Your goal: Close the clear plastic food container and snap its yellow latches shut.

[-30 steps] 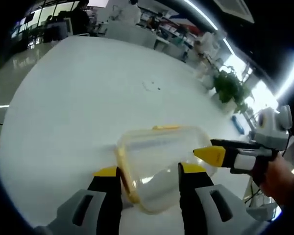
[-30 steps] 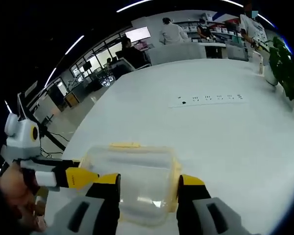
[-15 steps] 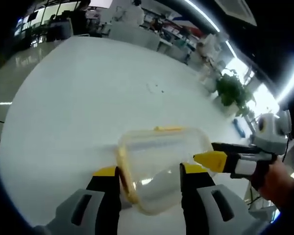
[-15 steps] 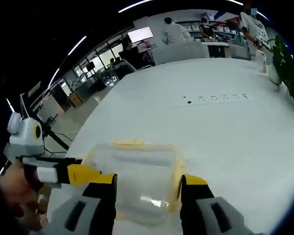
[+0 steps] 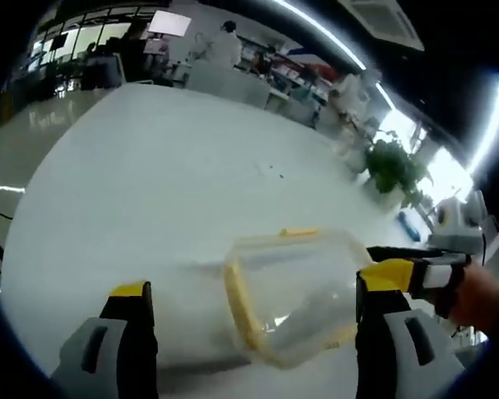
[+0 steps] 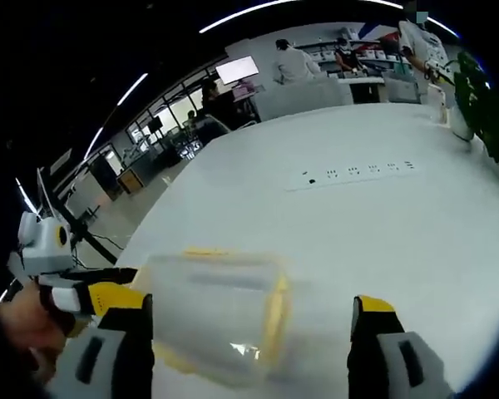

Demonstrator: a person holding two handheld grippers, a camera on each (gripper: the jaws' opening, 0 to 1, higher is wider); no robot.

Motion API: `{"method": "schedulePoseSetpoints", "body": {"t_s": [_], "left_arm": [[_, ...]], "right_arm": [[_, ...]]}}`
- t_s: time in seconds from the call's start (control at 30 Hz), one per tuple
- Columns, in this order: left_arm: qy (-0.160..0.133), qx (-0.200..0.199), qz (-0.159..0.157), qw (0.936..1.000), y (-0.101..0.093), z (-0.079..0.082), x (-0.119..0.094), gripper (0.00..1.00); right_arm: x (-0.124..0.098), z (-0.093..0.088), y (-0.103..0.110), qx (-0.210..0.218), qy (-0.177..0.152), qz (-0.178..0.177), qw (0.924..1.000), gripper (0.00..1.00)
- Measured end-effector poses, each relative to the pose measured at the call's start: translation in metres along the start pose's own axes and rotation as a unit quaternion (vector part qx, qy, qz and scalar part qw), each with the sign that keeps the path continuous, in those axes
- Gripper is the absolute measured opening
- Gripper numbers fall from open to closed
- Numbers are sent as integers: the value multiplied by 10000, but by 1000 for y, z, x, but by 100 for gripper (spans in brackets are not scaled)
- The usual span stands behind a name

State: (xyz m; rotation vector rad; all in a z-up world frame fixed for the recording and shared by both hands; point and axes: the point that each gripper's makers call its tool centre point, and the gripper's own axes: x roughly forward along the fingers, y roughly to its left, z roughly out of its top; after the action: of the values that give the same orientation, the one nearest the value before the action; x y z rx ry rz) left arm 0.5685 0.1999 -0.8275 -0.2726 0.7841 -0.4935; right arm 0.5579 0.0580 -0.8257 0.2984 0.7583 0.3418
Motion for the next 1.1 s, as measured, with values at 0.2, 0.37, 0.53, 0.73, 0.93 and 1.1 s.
{"method": "schedulePoseSetpoints", "body": {"t_s": [0.2, 0.37, 0.53, 0.73, 0.93, 1.1], "left_arm": [[-44, 60, -38, 10000, -5, 3, -6, 99], [-28, 131, 6, 9999, -4, 4, -19, 99], [-45, 267, 79, 9996, -3, 6, -35, 99], [-170, 553, 146, 9982, -6, 10, -64, 99], [-247, 726, 108, 9970, -13, 8, -88, 99], [-251, 833, 107, 9962, -18, 1, -114, 99]], "right_arm": [[-6, 1, 4, -41, -17, 24, 10000, 100], [-15, 3, 7, -124, -31, 28, 9999, 100], [-29, 8, 6, -254, -112, -102, 9996, 100], [-52, 12, 12, -358, -190, -132, 9991, 100], [-80, 13, 19, -430, -319, -149, 9985, 100], [-104, 7, 24, -495, -355, -116, 9981, 100]]}}
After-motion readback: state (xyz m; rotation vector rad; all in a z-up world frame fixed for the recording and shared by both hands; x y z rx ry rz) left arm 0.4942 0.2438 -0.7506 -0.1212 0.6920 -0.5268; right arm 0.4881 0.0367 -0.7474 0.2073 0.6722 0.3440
